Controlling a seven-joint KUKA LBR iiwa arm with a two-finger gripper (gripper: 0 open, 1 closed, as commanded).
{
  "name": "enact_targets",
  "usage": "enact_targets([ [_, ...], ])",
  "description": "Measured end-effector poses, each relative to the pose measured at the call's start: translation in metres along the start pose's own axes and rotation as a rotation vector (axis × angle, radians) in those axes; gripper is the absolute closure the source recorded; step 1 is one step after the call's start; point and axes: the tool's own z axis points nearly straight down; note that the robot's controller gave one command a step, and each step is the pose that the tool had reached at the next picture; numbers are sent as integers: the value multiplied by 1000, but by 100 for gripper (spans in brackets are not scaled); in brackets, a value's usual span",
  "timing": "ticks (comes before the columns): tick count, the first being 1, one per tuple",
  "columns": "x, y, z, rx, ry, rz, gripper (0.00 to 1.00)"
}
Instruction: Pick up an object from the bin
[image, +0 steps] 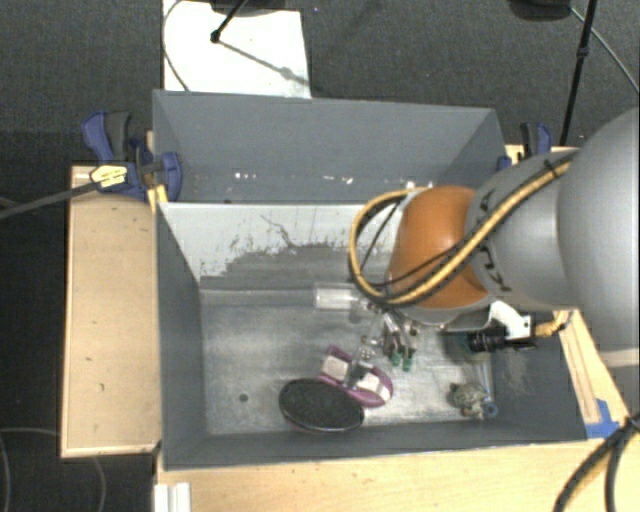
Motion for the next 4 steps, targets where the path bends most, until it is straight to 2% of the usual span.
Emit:
enact_targets([
  [1,11,20,23,0,12,215,0],
  [2,-25,32,23,-5,8,507,0],
  [3,-24,36,22,-11,10,501,100],
  [4,-26,37,-59,-4,-3,495,100],
])
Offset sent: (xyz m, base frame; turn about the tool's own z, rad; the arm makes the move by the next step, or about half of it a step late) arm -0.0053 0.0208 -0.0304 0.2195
